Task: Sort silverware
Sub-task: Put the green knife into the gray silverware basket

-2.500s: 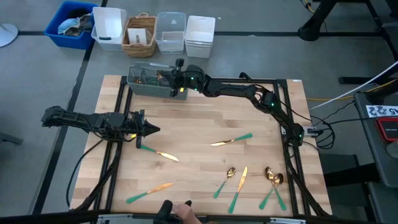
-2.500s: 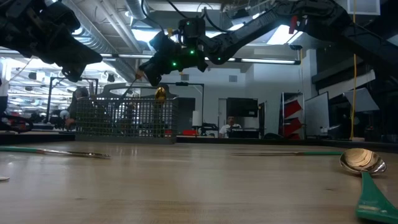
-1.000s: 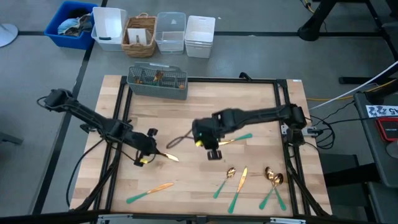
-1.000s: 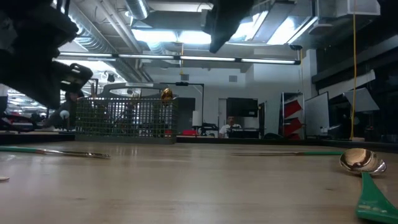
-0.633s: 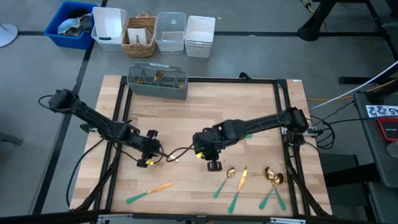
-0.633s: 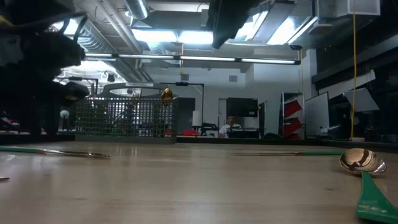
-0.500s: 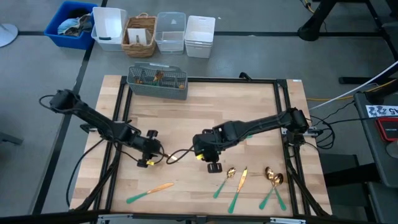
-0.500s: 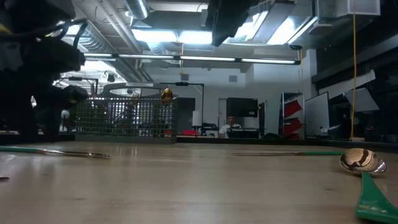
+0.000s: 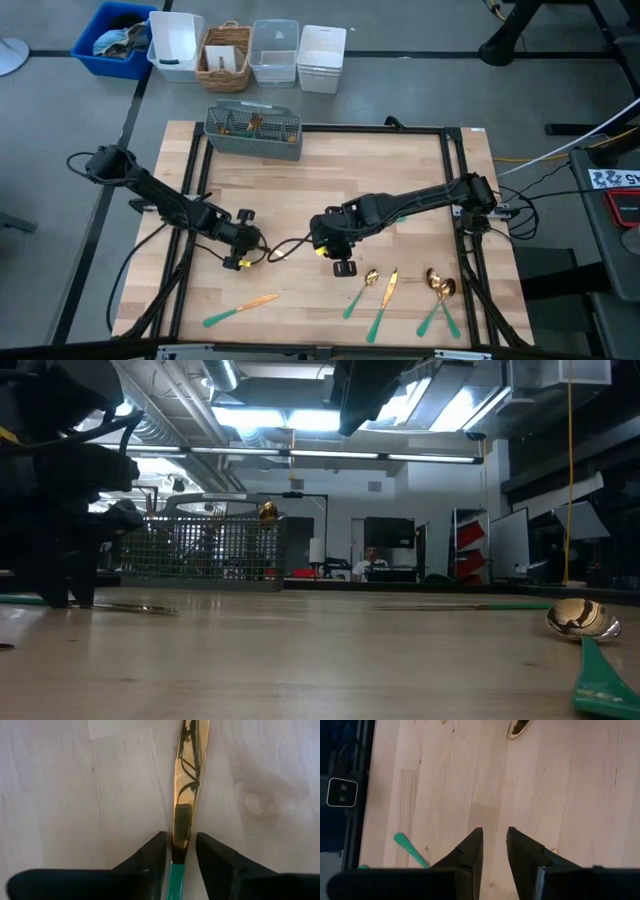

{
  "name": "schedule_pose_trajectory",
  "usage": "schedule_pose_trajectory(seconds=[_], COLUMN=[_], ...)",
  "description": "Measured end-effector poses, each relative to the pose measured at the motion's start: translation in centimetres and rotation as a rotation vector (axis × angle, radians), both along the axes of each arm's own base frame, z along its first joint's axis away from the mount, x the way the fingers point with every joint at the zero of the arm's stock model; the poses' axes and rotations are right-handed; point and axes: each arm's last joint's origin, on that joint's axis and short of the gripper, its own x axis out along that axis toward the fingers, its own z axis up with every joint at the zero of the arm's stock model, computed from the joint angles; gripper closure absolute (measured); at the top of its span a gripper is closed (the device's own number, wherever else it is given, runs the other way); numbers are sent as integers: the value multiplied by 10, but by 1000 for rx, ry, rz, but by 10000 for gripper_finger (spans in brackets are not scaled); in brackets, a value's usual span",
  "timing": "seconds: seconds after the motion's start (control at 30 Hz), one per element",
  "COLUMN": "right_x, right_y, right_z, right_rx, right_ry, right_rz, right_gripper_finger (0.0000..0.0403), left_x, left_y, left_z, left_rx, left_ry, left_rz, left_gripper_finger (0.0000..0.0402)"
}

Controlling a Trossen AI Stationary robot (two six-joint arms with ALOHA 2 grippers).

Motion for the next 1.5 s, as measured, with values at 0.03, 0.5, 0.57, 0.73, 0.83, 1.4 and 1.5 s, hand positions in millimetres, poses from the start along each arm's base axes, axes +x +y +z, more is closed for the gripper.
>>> schedule_pose_trajectory(seconds=[0.03, 0.5, 0.57, 0.73, 0.83, 1.4, 1.5], right_x=[0, -3, -6, -9, -9, 1, 5], right_y=[0, -2, -5, -9, -10, -28, -33], right_z=[0, -2, -3, -8, -22, -106, -104], right_rx=[0, -54, -108, -233, -241, -136, -134], right_ry=[0, 28, 54, 74, 77, -97, -129], right_rz=[0, -17, -35, -75, -78, -100, -89], right_gripper_finger=[316, 316, 316, 316, 316, 316, 316], left_x=[0, 4, 5, 7, 9, 14, 15], left_y=[0, -1, -1, -2, -1, 1, 0], left_z=[0, 0, 0, 1, 2, 6, 7], left_rx=[-4, -31, -48, -93, -91, -35, -32], left_ry=[1, -49, -59, -86, -129, -248, -240], left_rz=[4, 55, 83, 176, 244, 358, 308], left_gripper_finger=[319, 365, 361, 365, 371, 373, 371])
